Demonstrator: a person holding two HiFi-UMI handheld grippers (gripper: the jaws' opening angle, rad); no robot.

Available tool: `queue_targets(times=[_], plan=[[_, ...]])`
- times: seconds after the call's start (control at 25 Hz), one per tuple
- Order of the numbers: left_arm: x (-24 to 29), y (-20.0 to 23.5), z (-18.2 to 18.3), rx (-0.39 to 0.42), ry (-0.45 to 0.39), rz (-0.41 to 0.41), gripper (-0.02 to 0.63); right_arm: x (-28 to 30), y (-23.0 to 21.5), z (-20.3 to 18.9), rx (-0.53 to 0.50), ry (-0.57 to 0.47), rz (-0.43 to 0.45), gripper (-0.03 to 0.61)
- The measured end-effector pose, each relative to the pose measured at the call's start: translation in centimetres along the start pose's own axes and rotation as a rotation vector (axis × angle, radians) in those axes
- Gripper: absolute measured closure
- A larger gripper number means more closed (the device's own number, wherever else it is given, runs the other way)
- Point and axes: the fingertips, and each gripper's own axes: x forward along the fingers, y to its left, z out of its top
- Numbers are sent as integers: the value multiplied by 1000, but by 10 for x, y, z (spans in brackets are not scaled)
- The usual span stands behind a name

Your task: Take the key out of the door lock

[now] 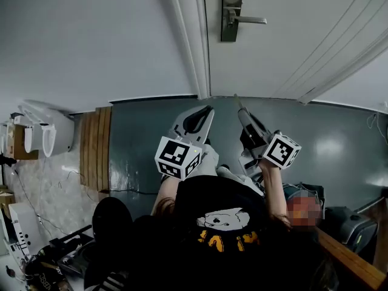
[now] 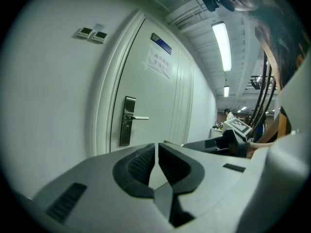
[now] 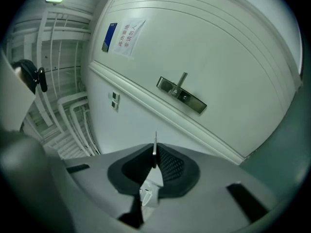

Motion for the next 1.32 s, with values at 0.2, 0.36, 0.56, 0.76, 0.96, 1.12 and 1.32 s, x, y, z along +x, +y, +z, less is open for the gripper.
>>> queue_targets(times=[0.2,0.36,0.56,0.76,0.96,1.12,1.32], plan=[[-14,-13,-5,8,-1,9,589,-15,2,-18,1,19,17,558],[-24,-16,-10,7,0,22,589,-19,10,-27,-17,34,32,557],[-30,-25,-11,12,-5,18,589,-28,14,-33,-53,44,25,557],[-29,-34,-7,19,-19,-3,589,-32,18,-36,-86,48,21,557],[-32,-44,-9,26,-13,-21,589,-40,17,-36,-86,35,10,557],[-32,-45,-13,29,-4,-22,589,-44,16,-35,-94,31,6,557],[-29,-49,-20,24,4,-22,589,-53,14,-32,-115,35,5,558]])
